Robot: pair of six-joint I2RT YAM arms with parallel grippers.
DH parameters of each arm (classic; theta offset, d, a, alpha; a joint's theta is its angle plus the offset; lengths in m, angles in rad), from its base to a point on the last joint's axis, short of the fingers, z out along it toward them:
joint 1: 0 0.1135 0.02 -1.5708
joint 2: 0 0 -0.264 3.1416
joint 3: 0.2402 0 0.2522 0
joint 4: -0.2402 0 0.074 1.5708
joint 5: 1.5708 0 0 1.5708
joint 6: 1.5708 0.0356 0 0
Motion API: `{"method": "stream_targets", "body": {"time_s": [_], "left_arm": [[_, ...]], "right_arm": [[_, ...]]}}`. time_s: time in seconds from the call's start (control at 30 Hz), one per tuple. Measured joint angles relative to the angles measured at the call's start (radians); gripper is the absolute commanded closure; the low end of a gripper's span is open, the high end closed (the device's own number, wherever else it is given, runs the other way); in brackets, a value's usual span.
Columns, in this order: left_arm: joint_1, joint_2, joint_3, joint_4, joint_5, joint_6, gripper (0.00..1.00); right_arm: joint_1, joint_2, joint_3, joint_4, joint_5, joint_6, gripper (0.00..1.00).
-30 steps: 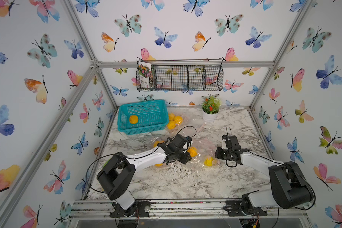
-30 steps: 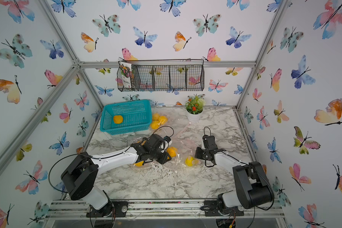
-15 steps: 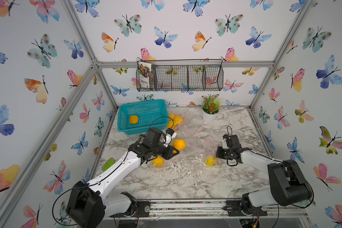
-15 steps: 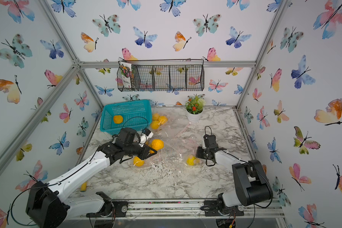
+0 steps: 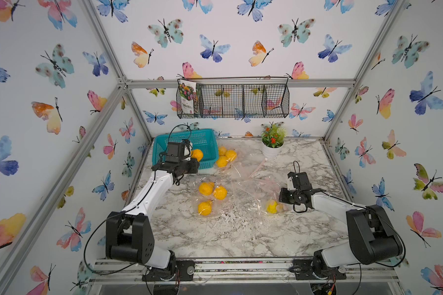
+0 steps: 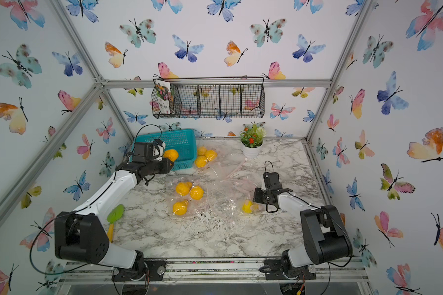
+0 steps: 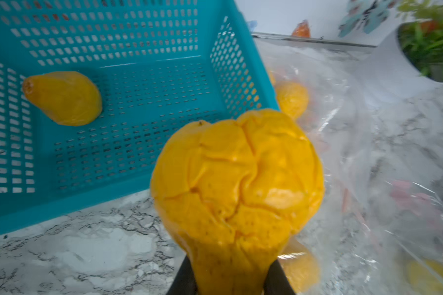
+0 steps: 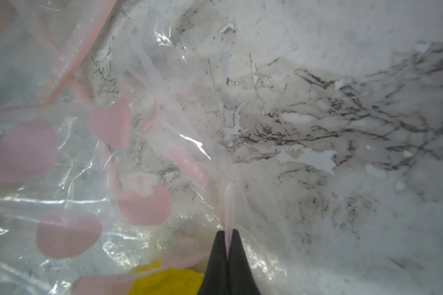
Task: Open the zip-top bag and take out the pear
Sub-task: Place the pear in the basket.
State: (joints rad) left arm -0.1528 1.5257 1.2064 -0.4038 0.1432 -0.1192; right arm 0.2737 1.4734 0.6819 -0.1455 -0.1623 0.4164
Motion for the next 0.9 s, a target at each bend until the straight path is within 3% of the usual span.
{"method": "stream_targets", "body": {"time_s": [0.3,0.47,0.63,0.9], "left_arm": [[0.135,0.400,0.322,-0.047,-0.060,0.003,0.91],[0.175,0.545,0.472,-0.107,-0.101,0.016,0.80],[0.200,0.611,0.530,-0.168,-0.150,0.034,0.70],[0.211,0.621,0.532,-0.197,-0.182,0.054,0.45]], "right_arm": [[0.000,0.004,0.012,-0.001,-0.025,-0.010,0.97],[0.000,0.004,0.012,-0.002,-0.037,-0.010,0.97],[0.000,0.004,0.012,-0.002,-0.045,-0.011,0.97],[0.000,0.020,0.019,-0.003,-0.052,-0.017,0.97]]}}
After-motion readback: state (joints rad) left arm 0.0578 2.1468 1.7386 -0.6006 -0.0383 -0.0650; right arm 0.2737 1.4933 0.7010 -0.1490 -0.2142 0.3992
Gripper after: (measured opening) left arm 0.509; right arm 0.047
